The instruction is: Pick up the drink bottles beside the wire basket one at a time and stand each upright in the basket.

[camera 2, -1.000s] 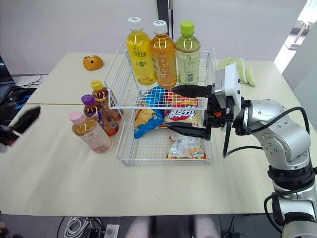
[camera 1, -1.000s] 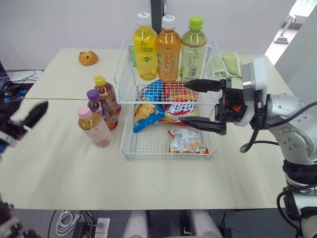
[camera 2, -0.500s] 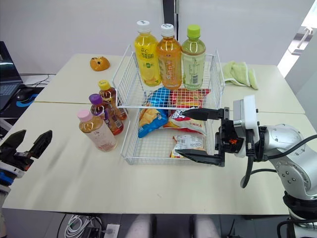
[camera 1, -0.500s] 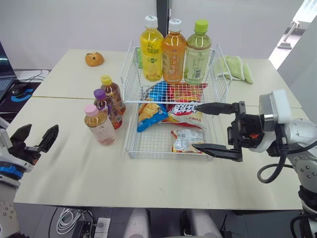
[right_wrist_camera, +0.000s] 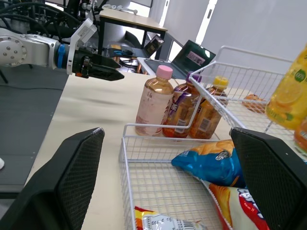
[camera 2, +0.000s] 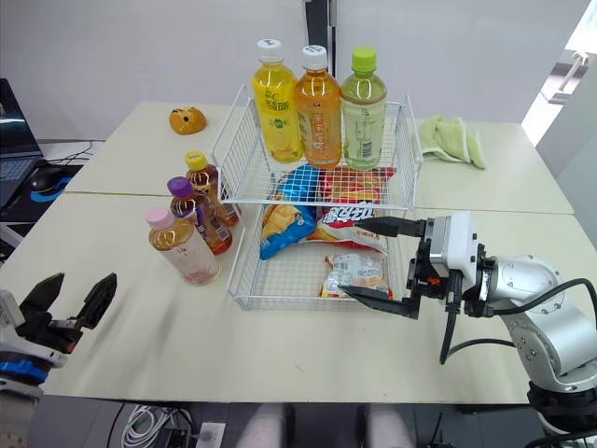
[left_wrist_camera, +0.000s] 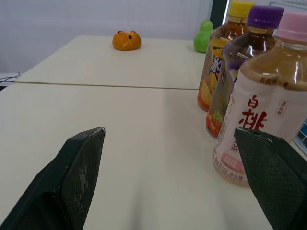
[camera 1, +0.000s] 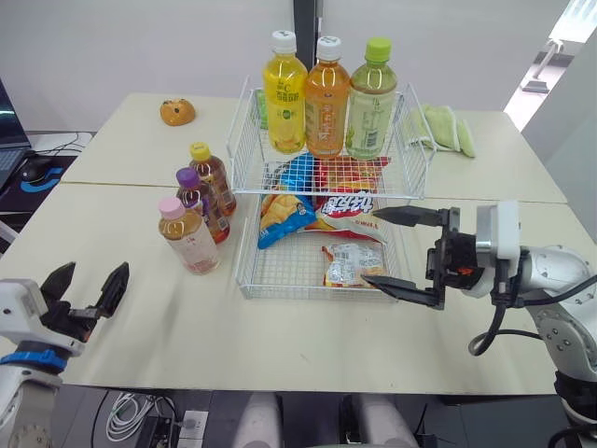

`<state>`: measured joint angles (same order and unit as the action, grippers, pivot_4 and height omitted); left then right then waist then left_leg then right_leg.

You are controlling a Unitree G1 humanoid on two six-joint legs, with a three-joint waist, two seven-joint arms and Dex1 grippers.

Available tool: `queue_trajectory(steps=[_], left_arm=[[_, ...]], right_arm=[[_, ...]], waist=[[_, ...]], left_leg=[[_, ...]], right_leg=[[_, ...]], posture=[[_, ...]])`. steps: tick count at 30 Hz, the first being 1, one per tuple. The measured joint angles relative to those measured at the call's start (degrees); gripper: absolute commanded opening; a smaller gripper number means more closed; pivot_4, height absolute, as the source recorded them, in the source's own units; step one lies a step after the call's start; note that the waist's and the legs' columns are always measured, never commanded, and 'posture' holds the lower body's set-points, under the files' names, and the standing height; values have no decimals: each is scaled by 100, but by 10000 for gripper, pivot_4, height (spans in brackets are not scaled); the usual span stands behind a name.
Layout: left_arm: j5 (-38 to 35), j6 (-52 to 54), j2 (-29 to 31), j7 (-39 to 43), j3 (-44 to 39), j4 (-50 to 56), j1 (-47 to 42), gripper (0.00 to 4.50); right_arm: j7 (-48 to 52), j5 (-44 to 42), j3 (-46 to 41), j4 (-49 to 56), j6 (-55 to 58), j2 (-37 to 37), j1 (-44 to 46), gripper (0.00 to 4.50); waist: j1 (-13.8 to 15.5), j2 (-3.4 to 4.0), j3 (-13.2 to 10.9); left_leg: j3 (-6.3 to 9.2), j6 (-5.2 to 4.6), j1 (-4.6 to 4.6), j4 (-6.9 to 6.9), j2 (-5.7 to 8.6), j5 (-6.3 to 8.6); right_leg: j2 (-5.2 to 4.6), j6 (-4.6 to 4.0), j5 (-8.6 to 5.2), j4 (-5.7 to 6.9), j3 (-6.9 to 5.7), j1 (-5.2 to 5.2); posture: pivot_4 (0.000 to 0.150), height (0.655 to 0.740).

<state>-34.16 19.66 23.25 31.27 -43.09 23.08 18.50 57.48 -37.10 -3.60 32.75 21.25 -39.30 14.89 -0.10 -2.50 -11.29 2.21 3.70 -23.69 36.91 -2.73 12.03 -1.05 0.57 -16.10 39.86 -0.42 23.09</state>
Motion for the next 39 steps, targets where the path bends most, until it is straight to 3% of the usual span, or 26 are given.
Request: queue_trajectory(steps=[12, 22, 39], left_arm=[[-735, 15, -96, -372, 4, 797, 523, 44517], [-804, -56, -114, -549, 246, 1261, 594, 44517], [-520, 176, 447, -1021, 1041, 1064, -715, 44517]], right_arm=[[271, -460, 26, -169, 79, -31, 93, 45000], [327, -715, 23, -237, 267, -31, 187, 45000], [132, -880, 32, -298, 430, -12, 352, 45000]], waist=[[1, 1, 1], [1, 1, 1], [2, 2, 1]], left_leg=[[1, 0, -1, 0, 0, 0], [0, 0, -2, 0, 1, 0], [2, 0, -3, 0, 1, 0]], right_leg=[[1, -1, -3, -4, 0, 0], [2, 0, -4, -7, 1, 0], [5, -1, -3, -7, -1, 0]], posture=[[1500, 7400], [1500, 7400], [1500, 7400]])
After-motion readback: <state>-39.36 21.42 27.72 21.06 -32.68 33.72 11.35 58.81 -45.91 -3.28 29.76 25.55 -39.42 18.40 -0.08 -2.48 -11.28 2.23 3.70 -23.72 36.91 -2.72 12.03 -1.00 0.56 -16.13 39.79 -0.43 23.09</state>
